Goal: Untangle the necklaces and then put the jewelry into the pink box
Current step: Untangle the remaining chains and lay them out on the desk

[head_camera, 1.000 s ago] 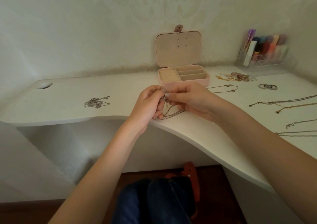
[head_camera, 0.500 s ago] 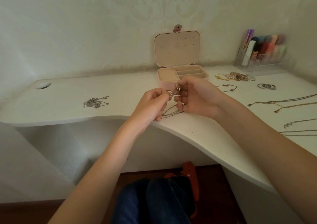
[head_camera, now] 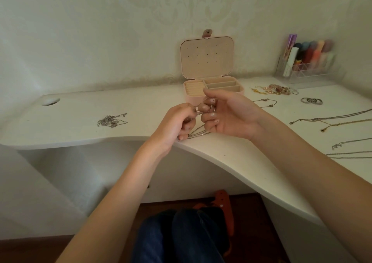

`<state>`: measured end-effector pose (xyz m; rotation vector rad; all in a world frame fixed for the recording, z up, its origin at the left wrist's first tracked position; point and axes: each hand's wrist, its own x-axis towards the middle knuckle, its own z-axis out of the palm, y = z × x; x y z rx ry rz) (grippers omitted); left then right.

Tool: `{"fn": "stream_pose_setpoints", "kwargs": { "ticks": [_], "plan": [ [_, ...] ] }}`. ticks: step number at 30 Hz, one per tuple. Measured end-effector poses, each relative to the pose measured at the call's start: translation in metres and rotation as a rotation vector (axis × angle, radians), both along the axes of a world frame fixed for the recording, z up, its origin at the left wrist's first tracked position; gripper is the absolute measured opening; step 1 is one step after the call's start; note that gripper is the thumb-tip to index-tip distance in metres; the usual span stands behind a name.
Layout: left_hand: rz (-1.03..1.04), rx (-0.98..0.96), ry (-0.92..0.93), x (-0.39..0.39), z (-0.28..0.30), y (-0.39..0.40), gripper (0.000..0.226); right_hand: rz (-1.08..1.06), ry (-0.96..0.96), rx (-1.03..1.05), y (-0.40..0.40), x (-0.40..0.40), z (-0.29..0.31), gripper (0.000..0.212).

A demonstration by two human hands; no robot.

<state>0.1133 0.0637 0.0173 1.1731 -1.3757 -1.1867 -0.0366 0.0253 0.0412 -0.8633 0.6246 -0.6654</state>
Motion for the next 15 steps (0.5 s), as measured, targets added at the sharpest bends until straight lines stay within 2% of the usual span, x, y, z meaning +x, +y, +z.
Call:
{"fn": "stream_pose_setpoints", "kwargs": {
  "ticks": [3,6,12,15],
  "plan": [
    [0.073,-0.002,-0.047,-0.0043,0.001,0.0002,0.016,0.038,-0.023,-0.017,0.0015,-0.0018,0.0015,0.024],
    [0.095,-0.039,-0.07,-0.0078,-0.0001,0.0016,0.014,0.058,0.032,-0.052,0.0027,-0.0024,0.0017,0.018],
    [0.089,-0.058,-0.103,-0.0071,0.0012,0.004,0.018,0.135,0.071,-0.046,0.0057,-0.0029,0.0019,0.027],
    [0.098,-0.031,-0.036,-0.0033,0.0029,0.0043,0.021,0.164,0.056,-0.034,0.0045,-0.0069,0.0034,0.035]
  ]
}}
